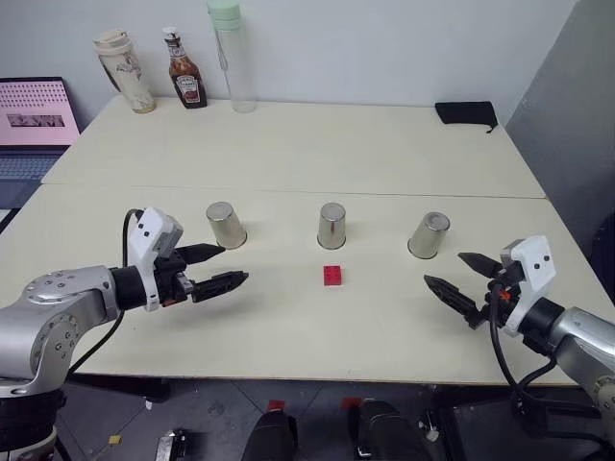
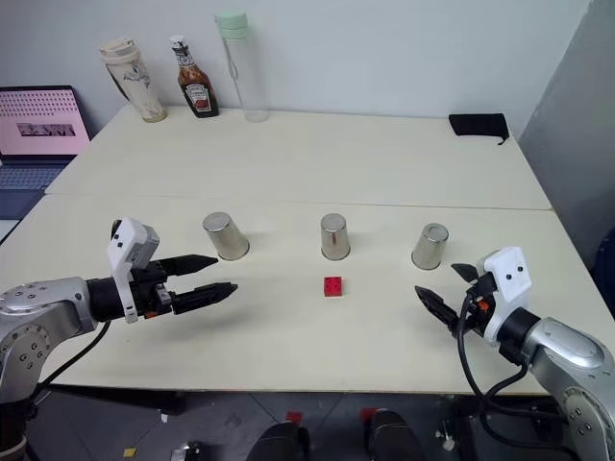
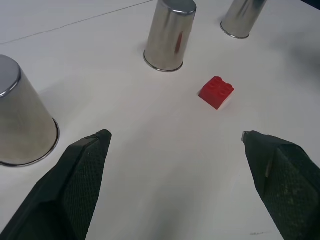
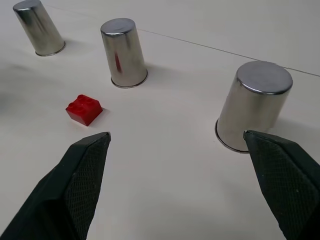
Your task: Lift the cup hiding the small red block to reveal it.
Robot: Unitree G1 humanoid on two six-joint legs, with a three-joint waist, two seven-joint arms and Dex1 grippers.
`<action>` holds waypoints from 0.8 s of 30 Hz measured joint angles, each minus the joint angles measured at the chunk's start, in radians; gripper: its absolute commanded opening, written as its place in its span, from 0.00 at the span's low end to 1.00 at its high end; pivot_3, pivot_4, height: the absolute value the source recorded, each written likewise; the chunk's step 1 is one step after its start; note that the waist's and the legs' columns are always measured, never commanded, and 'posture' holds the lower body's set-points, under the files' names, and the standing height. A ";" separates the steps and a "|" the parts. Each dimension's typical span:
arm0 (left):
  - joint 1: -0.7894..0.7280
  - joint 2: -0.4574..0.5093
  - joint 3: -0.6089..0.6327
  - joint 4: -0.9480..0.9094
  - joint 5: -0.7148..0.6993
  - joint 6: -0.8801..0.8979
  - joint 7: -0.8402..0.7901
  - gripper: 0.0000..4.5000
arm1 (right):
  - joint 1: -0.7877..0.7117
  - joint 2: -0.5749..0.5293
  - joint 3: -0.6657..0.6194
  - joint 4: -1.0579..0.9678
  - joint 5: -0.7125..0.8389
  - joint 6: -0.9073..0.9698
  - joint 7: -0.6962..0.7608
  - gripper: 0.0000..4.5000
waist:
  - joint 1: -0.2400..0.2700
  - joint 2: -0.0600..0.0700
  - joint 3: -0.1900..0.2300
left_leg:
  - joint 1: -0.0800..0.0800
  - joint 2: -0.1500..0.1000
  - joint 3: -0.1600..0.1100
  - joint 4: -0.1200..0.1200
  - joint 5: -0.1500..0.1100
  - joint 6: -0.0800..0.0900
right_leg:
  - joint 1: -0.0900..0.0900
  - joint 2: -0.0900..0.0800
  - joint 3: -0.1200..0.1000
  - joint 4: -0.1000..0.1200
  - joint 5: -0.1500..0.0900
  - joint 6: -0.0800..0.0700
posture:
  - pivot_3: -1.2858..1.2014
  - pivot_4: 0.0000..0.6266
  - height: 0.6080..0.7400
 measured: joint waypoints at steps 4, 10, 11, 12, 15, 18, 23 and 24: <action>0.011 0.000 0.005 0.000 0.000 -0.004 0.001 1.00 | -0.019 -0.004 0.003 0.015 -0.001 -0.001 0.001 1.00 | 0.000 0.000 0.000 | 0.000 0.000 0.000 0.000 0.000 0.000 | 0.000 0.000 0.000 0.000 0.000 0.000 | 0.52 0.24 1.00; 0.038 0.000 0.017 -0.022 -0.001 -0.004 0.009 1.00 | -0.022 -0.005 0.018 0.030 -0.002 -0.005 0.005 1.00 | 0.000 0.000 0.000 | 0.000 0.000 0.000 0.000 0.000 0.000 | 0.000 0.000 0.000 0.001 0.000 0.000 | 0.52 0.24 1.00; 0.039 0.000 0.021 -0.022 -0.001 -0.004 0.010 1.00 | -0.023 -0.005 0.020 0.037 -0.003 -0.011 0.006 1.00 | 0.000 0.000 0.000 | 0.000 0.000 0.000 0.001 0.000 0.000 | 0.000 0.000 0.000 0.001 0.000 0.000 | 0.52 0.24 1.00; 0.039 0.000 0.026 -0.022 -0.001 -0.004 0.010 1.00 | -0.023 -0.005 0.020 0.043 -0.003 -0.015 0.008 1.00 | 0.000 0.000 0.000 | 0.000 0.000 0.000 0.001 0.000 0.000 | 0.000 0.000 0.000 0.001 0.000 0.000 | 0.52 0.24 1.00; 0.039 0.004 0.035 -0.022 -0.001 -0.005 0.010 1.00 | -0.024 -0.008 0.021 0.057 -0.010 -0.026 0.012 1.00 | 0.000 0.000 0.000 | 0.000 0.000 0.000 0.001 0.000 0.000 | 0.000 0.000 0.000 0.001 0.000 0.000 | 0.52 0.24 1.00; 0.039 0.007 0.035 -0.022 -0.001 -0.007 0.010 1.00 | -0.024 -0.010 0.022 0.069 -0.012 -0.043 0.020 1.00 | 0.000 0.000 0.000 | 0.000 0.000 0.000 0.001 0.000 0.000 | 0.000 0.000 0.000 0.001 0.000 0.000 | 0.52 0.24 1.00; 0.039 0.007 0.035 -0.022 -0.001 -0.011 0.010 1.00 | -0.023 -0.011 0.036 0.072 -0.013 -0.056 0.028 1.00 | 0.000 0.000 0.000 | 0.000 0.000 0.000 0.001 0.000 0.000 | 0.000 0.000 0.000 0.001 0.000 0.000 | 0.52 0.24 1.00; 0.039 0.007 0.035 -0.022 -0.001 -0.012 0.010 1.00 | -0.023 -0.011 0.036 0.074 -0.013 -0.059 0.029 1.00 | 0.000 0.000 0.000 | 0.000 0.000 0.000 0.001 0.000 0.000 | 0.000 0.000 0.000 0.001 0.000 0.000 | 0.52 0.24 1.00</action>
